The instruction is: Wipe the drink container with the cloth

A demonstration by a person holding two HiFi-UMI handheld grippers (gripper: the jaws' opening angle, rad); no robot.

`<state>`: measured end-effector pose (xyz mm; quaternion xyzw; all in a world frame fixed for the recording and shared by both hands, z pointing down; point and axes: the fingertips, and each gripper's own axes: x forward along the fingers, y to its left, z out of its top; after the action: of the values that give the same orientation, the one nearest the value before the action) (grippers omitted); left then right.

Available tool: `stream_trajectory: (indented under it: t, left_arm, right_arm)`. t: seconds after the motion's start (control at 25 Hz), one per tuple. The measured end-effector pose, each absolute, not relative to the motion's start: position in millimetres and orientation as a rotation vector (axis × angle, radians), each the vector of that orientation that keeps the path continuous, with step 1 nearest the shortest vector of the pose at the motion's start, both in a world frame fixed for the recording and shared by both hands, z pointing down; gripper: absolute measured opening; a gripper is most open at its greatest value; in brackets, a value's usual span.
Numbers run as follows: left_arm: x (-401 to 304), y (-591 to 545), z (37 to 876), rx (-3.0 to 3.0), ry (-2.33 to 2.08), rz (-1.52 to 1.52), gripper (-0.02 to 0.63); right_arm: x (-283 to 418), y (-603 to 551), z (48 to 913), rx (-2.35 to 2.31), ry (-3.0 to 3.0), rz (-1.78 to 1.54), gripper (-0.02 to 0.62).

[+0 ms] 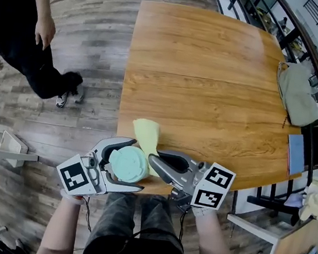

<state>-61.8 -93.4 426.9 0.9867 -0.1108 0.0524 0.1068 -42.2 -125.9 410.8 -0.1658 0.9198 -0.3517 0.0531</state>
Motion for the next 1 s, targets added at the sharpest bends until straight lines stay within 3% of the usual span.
stream_trajectory:
  t: [0.48,1.0]
  left_arm:
    - [-69.5,-89.4,427.8,2.894,-0.366,0.139,0.477]
    - [-67.4,-90.7,426.6,2.893,-0.375,0.134,0.477]
  right_arm:
    - [-30.4,-127.2,486.8,-0.645,2.725,-1.384,0.029]
    - [-5.6,-116.8,545.2,-1.002,3.016,-1.317,0.029]
